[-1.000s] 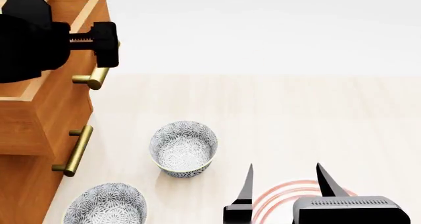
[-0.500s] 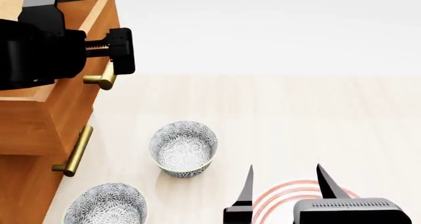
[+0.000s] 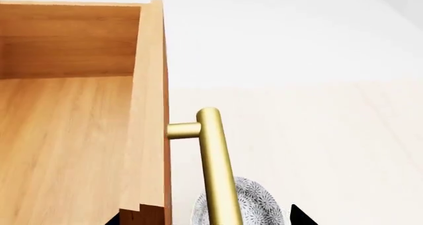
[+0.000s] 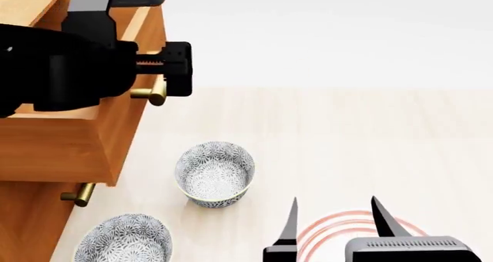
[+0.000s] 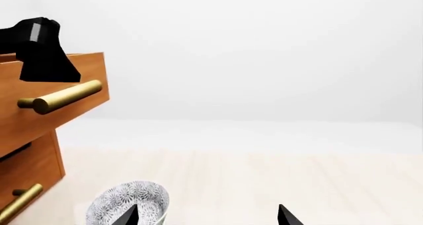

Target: Open the top drawer of the cabinet.

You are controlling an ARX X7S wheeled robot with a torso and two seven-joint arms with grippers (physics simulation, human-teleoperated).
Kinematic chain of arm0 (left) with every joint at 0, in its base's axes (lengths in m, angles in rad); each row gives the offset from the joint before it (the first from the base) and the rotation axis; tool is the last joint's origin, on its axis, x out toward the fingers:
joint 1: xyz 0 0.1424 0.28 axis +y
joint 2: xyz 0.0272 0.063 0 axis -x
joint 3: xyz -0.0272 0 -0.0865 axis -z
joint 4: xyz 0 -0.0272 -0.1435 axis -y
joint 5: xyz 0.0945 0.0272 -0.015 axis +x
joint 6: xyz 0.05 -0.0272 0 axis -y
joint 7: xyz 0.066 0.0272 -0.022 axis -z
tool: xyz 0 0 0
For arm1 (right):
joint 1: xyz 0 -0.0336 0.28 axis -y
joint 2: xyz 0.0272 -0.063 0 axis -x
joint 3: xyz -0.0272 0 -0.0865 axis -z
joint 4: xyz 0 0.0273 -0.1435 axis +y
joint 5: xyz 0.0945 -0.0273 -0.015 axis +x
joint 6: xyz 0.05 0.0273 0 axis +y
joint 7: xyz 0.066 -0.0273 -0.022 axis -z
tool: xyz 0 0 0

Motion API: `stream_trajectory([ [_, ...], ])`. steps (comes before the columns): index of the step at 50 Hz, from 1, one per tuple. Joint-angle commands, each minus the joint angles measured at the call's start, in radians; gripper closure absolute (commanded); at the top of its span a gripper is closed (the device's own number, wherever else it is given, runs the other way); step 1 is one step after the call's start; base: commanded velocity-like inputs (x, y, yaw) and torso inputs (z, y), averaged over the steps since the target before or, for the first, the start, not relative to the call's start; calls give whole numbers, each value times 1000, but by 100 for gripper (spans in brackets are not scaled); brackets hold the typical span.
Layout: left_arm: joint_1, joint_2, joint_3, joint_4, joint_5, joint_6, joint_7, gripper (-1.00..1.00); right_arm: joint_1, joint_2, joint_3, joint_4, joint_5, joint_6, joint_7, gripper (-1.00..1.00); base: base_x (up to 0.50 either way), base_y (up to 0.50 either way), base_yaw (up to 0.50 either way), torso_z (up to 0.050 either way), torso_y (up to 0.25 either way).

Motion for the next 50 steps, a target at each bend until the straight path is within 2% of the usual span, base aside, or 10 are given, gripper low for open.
stream_trajectory([
  [1, -33, 92, 5, -75, -102, 28, 86, -100, -4, 2, 0, 13, 0, -10, -3, -100, 0, 0, 0, 0, 0],
  [4, -58, 117, 75, -125, -147, 61, 109, -100, -4, 7, 3, 15, 0, -10, -3, -100, 0, 0, -1, 0, 0],
  [14, -113, 117, 632, -180, -691, 267, 135, -100, 7, 6, 3, 44, 3, -15, -9, -100, 2, 0, -3, 0, 0],
  [21, -145, 117, 847, -185, -925, 346, 165, -100, 10, 7, 4, 57, 4, -15, -10, -100, 5, 0, -4, 0, 0],
  [30, -159, 117, 940, -139, -1027, 388, 163, -100, 7, 9, 0, 57, 3, -14, -7, -100, 6, 0, -5, 0, 0],
  [50, -168, 117, 947, -46, -1100, 431, 113, -100, -8, 22, 4, 40, 8, -10, 5, -100, 2, 0, -3, 0, 0],
])
